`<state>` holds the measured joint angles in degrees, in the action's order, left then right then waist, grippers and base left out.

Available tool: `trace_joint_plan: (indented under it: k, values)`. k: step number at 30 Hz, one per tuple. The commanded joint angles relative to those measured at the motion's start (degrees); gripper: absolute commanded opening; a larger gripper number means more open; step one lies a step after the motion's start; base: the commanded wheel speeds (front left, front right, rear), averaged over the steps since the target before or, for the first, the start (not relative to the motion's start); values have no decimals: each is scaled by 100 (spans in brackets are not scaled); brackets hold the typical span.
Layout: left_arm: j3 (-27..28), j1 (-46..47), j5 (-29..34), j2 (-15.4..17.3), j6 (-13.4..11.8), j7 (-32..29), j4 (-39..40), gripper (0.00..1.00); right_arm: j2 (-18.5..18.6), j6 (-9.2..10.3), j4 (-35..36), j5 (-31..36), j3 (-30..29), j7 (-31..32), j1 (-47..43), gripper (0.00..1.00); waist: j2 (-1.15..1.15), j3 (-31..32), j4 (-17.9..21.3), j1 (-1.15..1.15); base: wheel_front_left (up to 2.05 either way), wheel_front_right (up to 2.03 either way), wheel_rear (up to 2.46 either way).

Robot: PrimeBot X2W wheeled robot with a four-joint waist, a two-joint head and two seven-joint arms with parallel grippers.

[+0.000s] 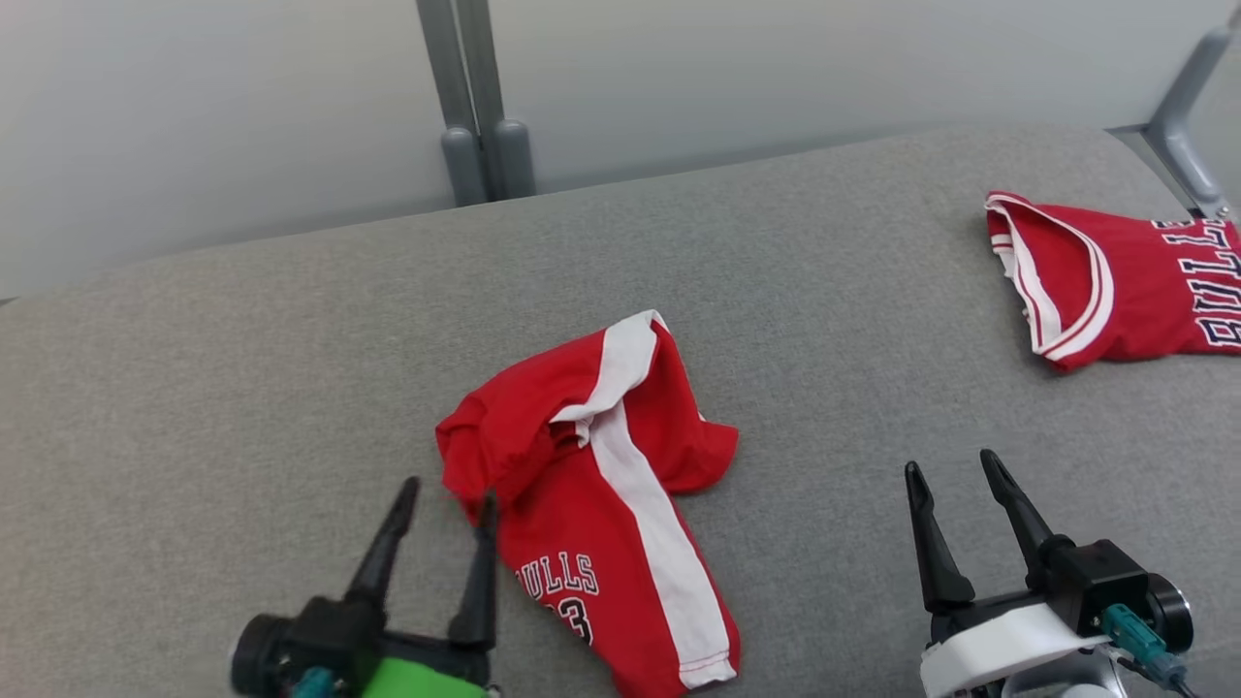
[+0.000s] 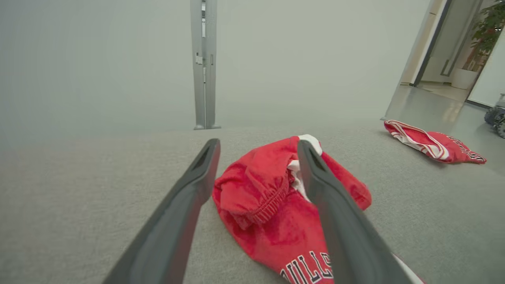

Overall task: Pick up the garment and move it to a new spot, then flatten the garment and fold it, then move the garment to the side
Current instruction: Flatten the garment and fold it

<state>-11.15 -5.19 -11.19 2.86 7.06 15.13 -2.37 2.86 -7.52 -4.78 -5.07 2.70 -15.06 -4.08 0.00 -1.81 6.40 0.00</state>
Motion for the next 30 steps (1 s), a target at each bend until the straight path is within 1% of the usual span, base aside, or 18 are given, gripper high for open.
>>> trace_joint_plan:
  k: [1, 5, 8, 11, 14, 21, 23, 24, 25, 26, 30]
  values:
    - [-248, 255, 83, 8, 26, -2, -242, 100, 7, 6, 32, -52, 40, -15, 117, 100, 0, -374, 390, 0, 0, 0, 0]
    - [-914, 986, 234, 99, 45, -23, -1053, 100, 10, 6, 52, -188, 132, -15, 282, 100, 0, -764, 795, 0, 0, 0, 0]
    - [-1141, 1451, 143, 216, 44, -164, -1638, 100, 7, 6, 42, -337, 191, -15, 398, 100, 0, -1024, 1091, 0, 0, 0, 0]
    - [-1082, 1781, 88, 323, 37, -279, -2083, 100, 5, 6, 43, -455, 226, -15, 467, 100, 0, -1214, 1299, 0, 0, 0, 0]
    - [-924, 2024, 65, 421, -90, -312, -2436, 100, 5, 6, 39, -545, 227, -15, 491, 100, 0, -1336, 1445, 0, 0, 0, 0]
    - [-665, 2385, 106, 590, -425, -199, -2805, 100, 5, 6, 45, -586, 152, -15, 566, 100, 0, -1416, 1477, 0, 0, 0, 0]
    - [-616, 2476, 78, 628, -472, -190, -2881, 100, 5, 6, 44, -564, 178, -15, 601, 100, 0, -1425, 1454, 0, 0, 0, 0]
    - [-612, 2503, 51, 636, -451, -205, -2930, 100, 5, 6, 45, -562, 196, -15, 614, 100, 0, -1427, 1441, 0, 0, 0, 0]
    - [-613, 2517, 3, 618, -408, -254, -2972, 47, 5, 6, 44, -556, 209, -15, 625, 100, 0, -1426, 1431, 0, 0, 0, 0]
    - [-618, 2555, -57, 595, -345, -259, -2983, 0, 6, 6, 45, -551, 226, -15, 640, 100, 0, -1428, 1418, 0, 0, 0, 0]
    - [-644, 2653, -264, 515, -199, -378, -2757, 0, 7, 6, 53, -524, 216, -15, 616, 100, 0, -1403, 1342, 0, 0, 0, 0]
